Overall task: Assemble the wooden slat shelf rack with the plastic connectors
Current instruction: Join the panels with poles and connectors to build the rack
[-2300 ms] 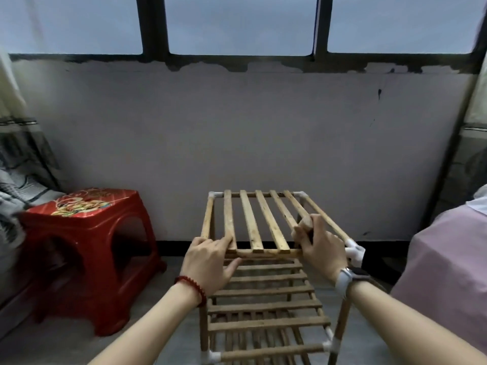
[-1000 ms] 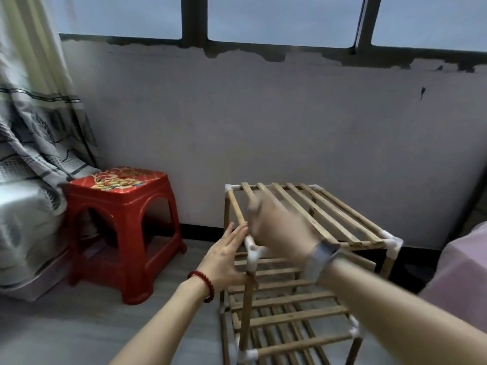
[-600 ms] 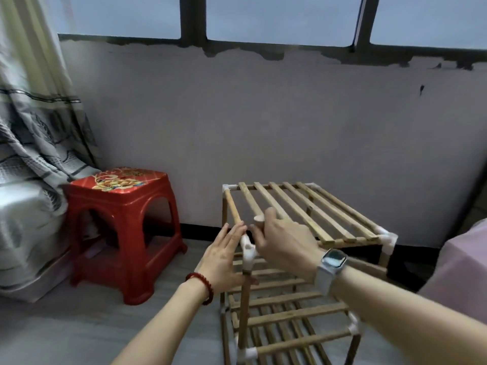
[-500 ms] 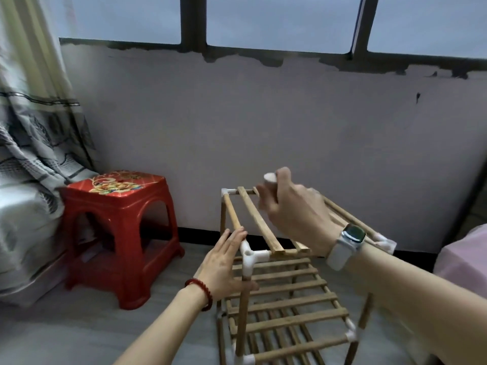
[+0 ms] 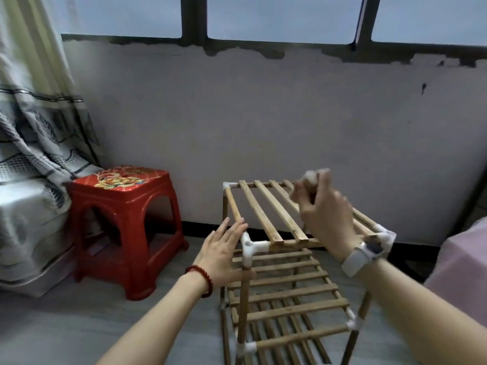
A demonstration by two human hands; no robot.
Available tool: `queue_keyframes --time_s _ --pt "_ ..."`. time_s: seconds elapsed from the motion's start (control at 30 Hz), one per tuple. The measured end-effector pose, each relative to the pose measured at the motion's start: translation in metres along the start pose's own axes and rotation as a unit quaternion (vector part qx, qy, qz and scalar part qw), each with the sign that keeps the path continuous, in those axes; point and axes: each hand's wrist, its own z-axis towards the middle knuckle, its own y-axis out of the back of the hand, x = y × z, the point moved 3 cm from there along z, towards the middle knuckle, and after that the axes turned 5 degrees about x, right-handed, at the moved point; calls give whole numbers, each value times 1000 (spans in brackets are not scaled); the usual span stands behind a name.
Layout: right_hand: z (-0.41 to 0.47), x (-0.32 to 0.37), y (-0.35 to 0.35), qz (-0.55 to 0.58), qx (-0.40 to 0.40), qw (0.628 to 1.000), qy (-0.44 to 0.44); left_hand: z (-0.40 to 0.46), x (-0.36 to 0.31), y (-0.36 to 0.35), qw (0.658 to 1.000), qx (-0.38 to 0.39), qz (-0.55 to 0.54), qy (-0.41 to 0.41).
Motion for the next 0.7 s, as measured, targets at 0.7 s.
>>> queue_keyframes --time_s 0.7 --pt "9 -111 44 -56 -50 983 -166 19 -32 16 987 -117 86 72"
